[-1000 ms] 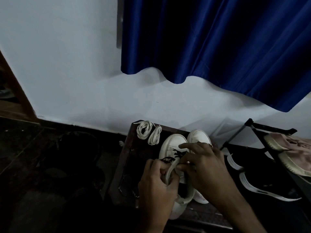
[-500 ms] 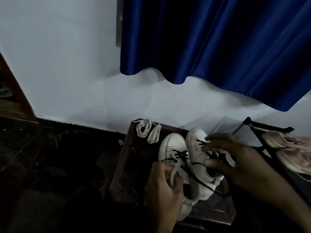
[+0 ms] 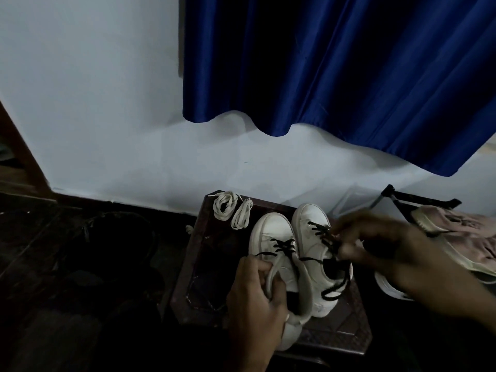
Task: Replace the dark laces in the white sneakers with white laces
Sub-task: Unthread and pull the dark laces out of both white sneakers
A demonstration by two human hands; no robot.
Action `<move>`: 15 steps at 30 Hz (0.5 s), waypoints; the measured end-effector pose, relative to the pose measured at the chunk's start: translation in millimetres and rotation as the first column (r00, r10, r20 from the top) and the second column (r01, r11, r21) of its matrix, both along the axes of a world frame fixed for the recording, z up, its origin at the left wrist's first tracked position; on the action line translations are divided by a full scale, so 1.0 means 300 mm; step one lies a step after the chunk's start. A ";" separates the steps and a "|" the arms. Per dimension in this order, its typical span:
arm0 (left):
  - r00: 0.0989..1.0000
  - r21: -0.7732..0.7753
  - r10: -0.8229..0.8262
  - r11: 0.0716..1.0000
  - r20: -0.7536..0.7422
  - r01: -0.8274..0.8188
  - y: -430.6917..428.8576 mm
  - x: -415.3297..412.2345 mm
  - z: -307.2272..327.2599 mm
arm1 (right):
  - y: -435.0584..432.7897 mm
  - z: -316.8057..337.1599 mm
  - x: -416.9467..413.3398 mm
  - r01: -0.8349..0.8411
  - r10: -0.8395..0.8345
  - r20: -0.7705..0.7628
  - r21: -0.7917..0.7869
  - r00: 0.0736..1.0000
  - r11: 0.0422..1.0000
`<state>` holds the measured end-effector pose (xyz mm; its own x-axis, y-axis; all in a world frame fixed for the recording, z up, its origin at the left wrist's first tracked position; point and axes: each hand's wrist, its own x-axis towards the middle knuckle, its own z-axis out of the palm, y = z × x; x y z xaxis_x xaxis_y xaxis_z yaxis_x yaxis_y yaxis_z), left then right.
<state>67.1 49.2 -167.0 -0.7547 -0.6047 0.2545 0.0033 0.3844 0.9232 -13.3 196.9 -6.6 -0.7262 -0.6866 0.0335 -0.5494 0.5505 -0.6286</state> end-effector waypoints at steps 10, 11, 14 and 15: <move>0.970 -0.364 -0.093 0.915 0.223 0.171 -0.079 0.009 0.099 | -0.189 -0.146 -0.276 0.342 -0.332 -0.284 -0.016 0.899 0.940; 0.966 -0.425 -0.091 0.885 0.243 0.191 -0.084 0.002 0.109 | -0.188 -0.172 -0.268 0.331 -0.313 -0.284 0.017 0.906 0.943; 0.952 -0.558 -0.087 0.792 0.295 0.245 -0.097 -0.018 0.129 | -0.153 -0.226 -0.217 0.306 -0.284 -0.332 0.015 0.900 0.952; 0.946 -0.578 -0.101 0.770 0.309 0.271 -0.096 -0.030 0.135 | -0.132 -0.232 -0.191 0.305 -0.300 -0.313 -0.036 0.901 0.952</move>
<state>58.1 20.4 -126.6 -0.9232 -0.2291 0.3087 -0.0585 0.8774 0.4762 -70.6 157.3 -76.3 -0.8531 -0.4377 0.2838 -0.5215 0.7285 -0.4442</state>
